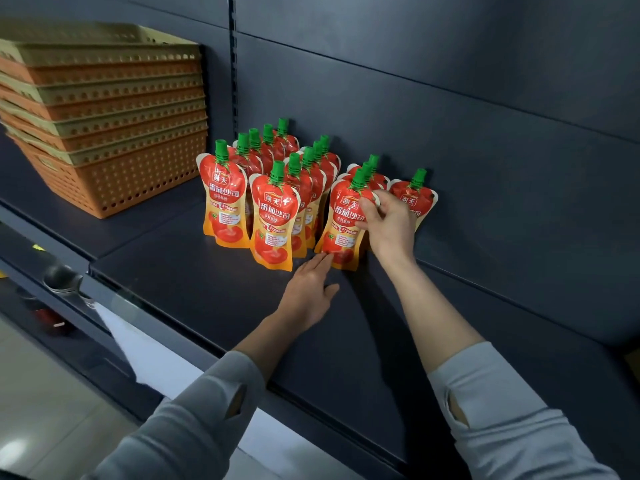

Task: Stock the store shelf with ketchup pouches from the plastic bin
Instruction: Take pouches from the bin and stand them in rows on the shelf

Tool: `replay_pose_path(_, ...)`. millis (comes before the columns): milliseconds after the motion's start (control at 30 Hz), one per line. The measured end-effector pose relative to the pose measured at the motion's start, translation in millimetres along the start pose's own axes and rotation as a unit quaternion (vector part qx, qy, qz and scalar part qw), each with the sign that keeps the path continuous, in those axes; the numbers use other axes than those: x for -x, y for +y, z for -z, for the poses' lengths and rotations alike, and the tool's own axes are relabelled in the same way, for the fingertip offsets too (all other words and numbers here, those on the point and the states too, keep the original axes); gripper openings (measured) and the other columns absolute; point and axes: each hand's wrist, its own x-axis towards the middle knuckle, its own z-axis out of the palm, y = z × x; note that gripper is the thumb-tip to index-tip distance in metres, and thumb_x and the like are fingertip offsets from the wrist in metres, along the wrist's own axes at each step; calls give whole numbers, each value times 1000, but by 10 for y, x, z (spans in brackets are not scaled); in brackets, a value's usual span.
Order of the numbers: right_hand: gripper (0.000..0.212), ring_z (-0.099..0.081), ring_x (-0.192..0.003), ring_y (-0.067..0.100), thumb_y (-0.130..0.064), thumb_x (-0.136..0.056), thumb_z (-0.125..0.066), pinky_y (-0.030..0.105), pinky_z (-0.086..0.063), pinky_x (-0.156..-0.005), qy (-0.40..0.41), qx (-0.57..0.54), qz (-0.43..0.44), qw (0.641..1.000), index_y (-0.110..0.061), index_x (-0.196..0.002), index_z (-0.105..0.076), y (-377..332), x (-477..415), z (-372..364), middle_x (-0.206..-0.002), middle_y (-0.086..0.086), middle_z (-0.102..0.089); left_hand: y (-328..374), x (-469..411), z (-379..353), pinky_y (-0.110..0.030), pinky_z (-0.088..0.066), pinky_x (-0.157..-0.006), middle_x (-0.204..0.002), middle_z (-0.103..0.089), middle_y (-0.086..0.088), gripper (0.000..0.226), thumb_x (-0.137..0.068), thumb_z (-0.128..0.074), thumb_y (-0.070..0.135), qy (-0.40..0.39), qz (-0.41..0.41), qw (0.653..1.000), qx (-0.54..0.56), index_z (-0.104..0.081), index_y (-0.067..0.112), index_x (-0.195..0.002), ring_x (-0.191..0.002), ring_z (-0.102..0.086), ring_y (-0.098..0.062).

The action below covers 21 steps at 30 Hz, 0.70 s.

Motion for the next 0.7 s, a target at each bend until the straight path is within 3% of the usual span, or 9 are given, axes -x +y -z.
replay_pose_path(233,25,-72,-87,11,-29,-101,-58,39,-63,-80,-3,34,11,999,-14,-120,-65,9,-17,-9,-115,-1,-69,-26,-32,6,-32,-18,-117,-158,-25,-4,65,-96,-54,20,-5,14,1000,-3,-22,16,-152,-147,-20,-21)
replay_pose_path(433,36,-68,-110,19,-32,-99,-60,41,-59,-92,-16,101,28,994,-16,-132,-60,-38,57,30,-124,2,-68,-36,42,124,-31,-21,-116,-157,-29,-5,63,-96,-55,20,-15,3,1000,13,-25,15,-152,-146,-22,-20)
replay_pose_path(533,37,-66,-107,16,-27,-98,-63,32,-55,-90,8,139,57,989,-18,-134,-58,-66,170,111,-120,2,-69,-56,222,292,-29,-29,-111,-152,-38,-3,57,-96,-55,20,6,-18,999,26,-34,16,-149,-141,-33,-19)
replay_pose_path(700,42,-63,-104,21,-18,-93,-66,39,-52,-90,77,191,102,973,-17,-133,-54,-40,643,119,-117,3,-66,-204,763,678,-28,-40,-103,-135,-58,0,42,-93,-59,18,88,-55,994,33,-54,18,-135,-125,-52,-17)
